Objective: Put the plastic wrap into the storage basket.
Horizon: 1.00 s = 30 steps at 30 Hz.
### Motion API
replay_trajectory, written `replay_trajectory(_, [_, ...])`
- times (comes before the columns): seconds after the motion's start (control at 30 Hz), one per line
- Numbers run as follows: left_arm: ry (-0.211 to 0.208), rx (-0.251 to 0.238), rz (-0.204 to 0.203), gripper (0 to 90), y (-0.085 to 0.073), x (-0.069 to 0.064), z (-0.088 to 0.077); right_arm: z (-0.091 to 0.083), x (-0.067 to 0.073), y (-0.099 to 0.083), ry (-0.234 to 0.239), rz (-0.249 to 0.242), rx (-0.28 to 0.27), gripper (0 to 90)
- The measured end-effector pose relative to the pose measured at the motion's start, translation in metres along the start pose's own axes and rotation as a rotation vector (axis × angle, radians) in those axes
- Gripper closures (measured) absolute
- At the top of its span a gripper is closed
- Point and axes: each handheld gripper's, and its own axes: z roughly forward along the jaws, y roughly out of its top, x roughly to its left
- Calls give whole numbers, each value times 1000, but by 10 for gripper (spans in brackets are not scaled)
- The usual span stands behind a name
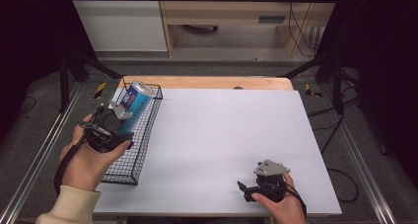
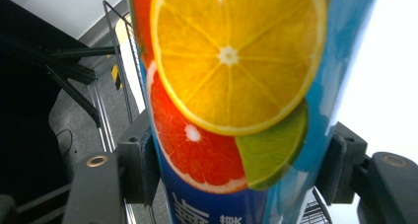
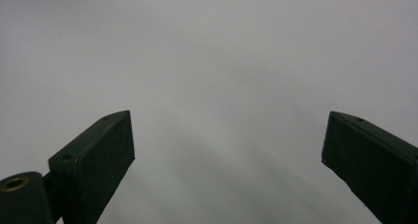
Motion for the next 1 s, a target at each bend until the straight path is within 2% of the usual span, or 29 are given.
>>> replay_trajectory(0.33, [-13,37,-23,320,0,5,17,0,0,0,0,-2,1,62])
replay_trajectory(0.43, [-23,62,-26,320,-1,8,23,0,0,0,0,-9,0,62])
replay_trajectory(1.0, [-34,111,-42,320,-2,11,50,0,0,0,3,-10,1,62])
